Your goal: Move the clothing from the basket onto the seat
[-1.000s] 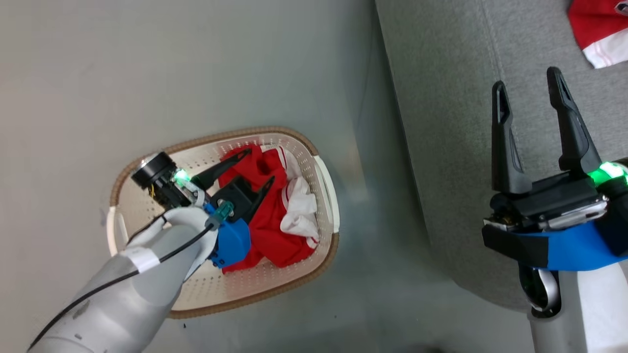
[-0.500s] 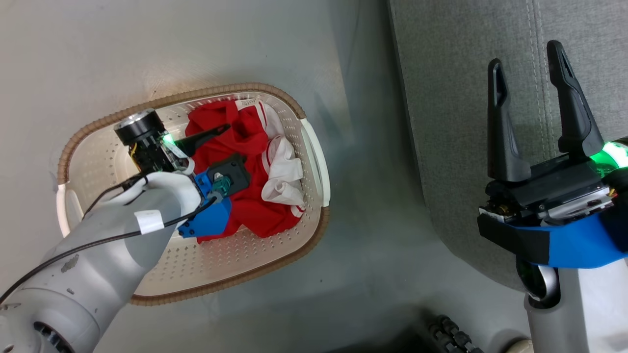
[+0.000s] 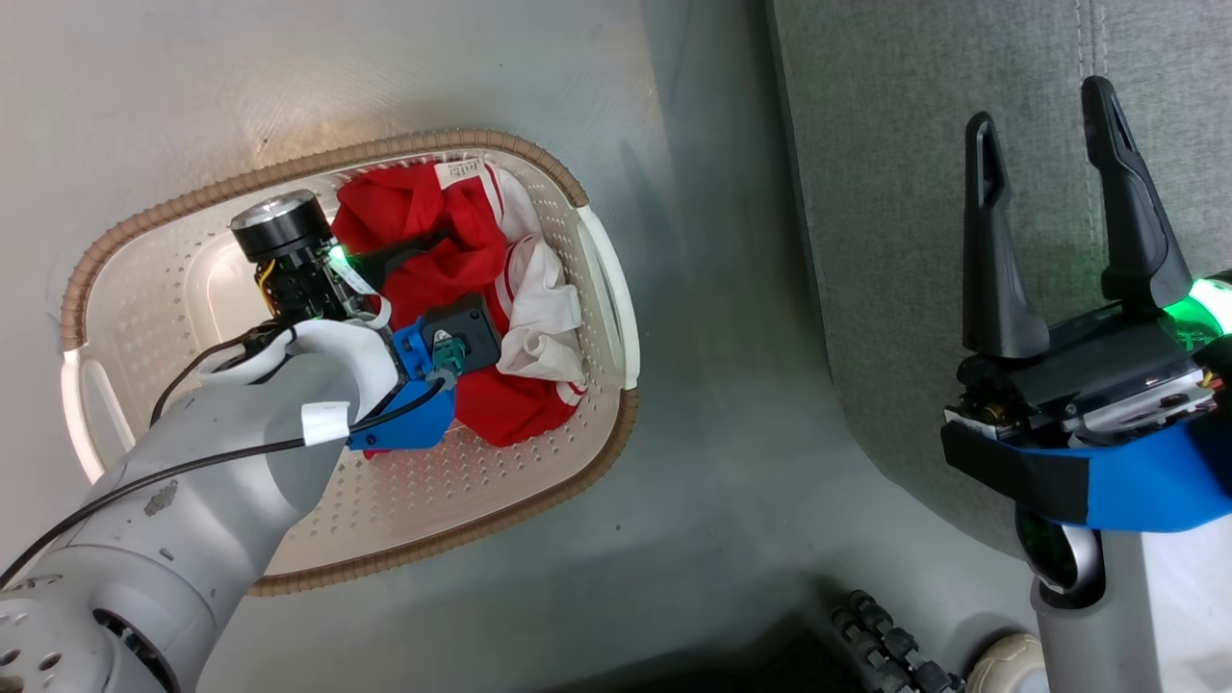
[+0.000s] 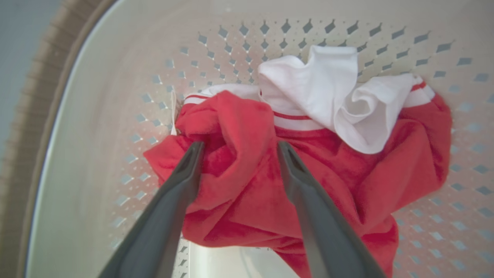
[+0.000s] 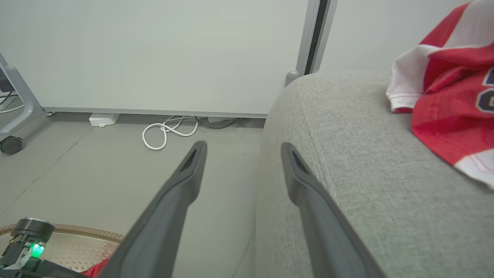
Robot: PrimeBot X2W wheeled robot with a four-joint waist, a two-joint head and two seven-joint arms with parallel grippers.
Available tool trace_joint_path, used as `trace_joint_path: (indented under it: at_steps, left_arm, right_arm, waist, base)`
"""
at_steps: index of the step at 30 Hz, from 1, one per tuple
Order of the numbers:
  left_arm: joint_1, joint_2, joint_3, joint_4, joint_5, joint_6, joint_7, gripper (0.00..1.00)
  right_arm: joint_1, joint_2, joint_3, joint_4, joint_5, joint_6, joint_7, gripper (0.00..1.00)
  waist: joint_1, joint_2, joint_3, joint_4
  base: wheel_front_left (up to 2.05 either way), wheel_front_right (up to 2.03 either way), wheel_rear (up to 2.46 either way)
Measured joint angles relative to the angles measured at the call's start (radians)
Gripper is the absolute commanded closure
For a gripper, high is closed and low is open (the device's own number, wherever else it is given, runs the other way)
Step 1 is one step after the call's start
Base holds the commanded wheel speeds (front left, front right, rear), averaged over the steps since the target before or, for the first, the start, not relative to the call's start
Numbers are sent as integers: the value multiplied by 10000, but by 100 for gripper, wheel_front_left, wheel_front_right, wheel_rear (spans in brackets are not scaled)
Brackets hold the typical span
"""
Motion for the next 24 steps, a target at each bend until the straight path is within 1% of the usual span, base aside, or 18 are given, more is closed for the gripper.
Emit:
trace_joint_path:
  at_steps: [7, 14, 17, 24]
  left_arm:
    - [-232, -188, 2, 646, -107, 0, 61, 0]
    - [-407, -426, 0, 941, -403, 0, 236, 0]
    - [-406, -516, 0, 978, -516, 0, 330, 100]
    - [-403, -639, 0, 1034, -654, 0, 341, 100]
  right_arm:
    - [43, 0, -52, -150, -17, 0, 2, 0]
    - [71, 0, -56, -297, -77, 0, 2, 0]
    - [97, 0, -46, -345, -96, 0, 2, 0]
    - [97, 0, -59, -368, -173, 0, 2, 0]
  waist:
    - [0, 0, 232, 35]
    - [-1, 0, 487, 135]
    - [-1, 0, 556, 164]
    - [0, 0, 565, 235]
  base:
    - [0, 0, 0]
    - [0, 0, 0]
    - [0, 0, 0]
    - [0, 0, 0]
